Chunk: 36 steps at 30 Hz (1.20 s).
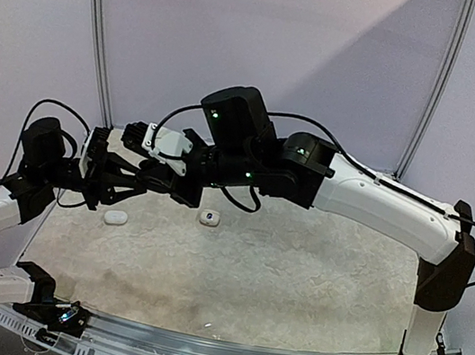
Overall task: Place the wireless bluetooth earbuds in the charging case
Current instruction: Insert the charging case with earbuds into the left side groove of the charging case, then close the charging case with the earbuds.
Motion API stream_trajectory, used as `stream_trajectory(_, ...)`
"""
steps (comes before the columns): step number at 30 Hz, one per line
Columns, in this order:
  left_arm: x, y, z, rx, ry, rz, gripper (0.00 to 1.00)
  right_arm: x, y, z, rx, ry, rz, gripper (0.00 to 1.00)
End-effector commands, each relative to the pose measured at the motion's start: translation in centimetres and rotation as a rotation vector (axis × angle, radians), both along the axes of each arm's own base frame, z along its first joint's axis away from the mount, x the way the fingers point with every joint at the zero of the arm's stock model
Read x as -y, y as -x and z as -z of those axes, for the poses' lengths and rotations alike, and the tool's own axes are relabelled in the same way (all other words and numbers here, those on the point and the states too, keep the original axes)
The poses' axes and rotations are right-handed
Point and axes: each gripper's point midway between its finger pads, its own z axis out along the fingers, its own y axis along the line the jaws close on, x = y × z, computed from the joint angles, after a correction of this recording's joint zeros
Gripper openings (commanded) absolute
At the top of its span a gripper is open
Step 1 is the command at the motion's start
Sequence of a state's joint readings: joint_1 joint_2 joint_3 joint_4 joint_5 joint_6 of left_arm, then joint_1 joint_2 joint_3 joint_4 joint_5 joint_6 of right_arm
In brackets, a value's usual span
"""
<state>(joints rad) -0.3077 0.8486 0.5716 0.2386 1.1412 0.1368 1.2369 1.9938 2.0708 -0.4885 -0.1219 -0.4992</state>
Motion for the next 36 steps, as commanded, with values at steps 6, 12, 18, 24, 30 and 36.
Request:
stream_trajectory(6, 0.1, 0.3, -0.1, 0.005, -0.010, 0.005, 0.00, 0.5, 0.5, -1.4, -0.021, -0.022, 0.007, 0.25)
stream_trajectory(12, 0.1, -0.2, 0.6, -0.031, -0.019, -0.018, 0.00, 1.4, 1.0, -6.0, -0.034, -0.148, -0.007, 0.30)
stream_trajectory(18, 0.1, -0.3, 1.5, -0.006, -0.057, -0.023, 0.00, 2.4, -1.3, -8.9, -0.140, -0.311, 0.068, 0.36)
stream_trajectory(24, -0.6, -0.1, 3.0, 0.222, -0.201, -0.049, 0.00, 2.4, -7.2, -5.3, -0.186, -0.260, 0.376, 0.39)
stream_trajectory(30, -1.2, -1.8, 1.9, 0.332, -0.224, -0.151, 0.00, -0.2, -6.8, 1.7, -0.210, -0.094, 0.395, 0.41)
stream_trajectory(36, -2.1, -5.5, 0.0, 0.199, -0.146, -0.337, 0.00, 0.5, -5.4, 4.1, -0.182, -0.017, 0.426, 0.43)
